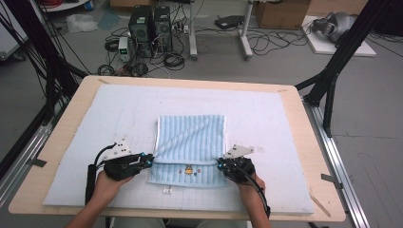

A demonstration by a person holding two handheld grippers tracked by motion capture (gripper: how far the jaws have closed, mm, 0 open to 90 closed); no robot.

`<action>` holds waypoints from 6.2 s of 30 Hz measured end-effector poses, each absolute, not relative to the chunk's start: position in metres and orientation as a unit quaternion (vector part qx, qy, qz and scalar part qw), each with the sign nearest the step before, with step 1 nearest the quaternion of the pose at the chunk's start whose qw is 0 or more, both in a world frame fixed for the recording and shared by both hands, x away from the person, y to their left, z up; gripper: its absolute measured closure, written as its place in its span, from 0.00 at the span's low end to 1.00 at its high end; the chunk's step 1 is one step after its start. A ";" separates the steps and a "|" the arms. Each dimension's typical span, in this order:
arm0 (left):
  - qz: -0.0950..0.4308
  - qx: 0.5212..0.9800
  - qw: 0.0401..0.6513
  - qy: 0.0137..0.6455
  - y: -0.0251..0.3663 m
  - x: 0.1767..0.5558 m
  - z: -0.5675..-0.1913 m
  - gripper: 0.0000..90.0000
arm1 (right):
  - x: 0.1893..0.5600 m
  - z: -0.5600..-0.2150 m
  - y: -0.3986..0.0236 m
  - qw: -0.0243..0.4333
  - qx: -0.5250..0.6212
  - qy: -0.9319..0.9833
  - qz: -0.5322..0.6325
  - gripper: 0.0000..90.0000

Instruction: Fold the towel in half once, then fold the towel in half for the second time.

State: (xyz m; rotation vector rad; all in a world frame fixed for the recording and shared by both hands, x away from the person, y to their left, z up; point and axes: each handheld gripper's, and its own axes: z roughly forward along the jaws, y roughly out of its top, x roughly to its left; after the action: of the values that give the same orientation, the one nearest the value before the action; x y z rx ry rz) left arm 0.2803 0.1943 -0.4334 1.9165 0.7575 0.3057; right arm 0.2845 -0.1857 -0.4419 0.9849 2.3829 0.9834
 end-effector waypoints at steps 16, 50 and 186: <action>0.117 0.787 0.523 0.305 0.194 0.272 -0.427 0.90 | 0.267 -0.423 -0.195 0.209 0.341 0.838 0.371 0.93; 0.057 0.822 0.478 0.303 0.201 0.236 -0.444 0.72 | 0.212 -0.427 -0.195 0.161 0.313 0.874 0.336 0.82; 0.161 0.701 0.593 0.363 0.228 0.362 -0.429 0.18 | 0.326 -0.416 -0.264 0.244 0.389 0.763 0.455 0.13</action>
State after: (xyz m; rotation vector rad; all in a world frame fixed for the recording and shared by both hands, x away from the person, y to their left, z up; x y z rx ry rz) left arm 0.3622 0.2280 -0.4287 1.6302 0.8433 0.3735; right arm 0.3262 -0.2644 -0.4162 1.0627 2.0832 1.2419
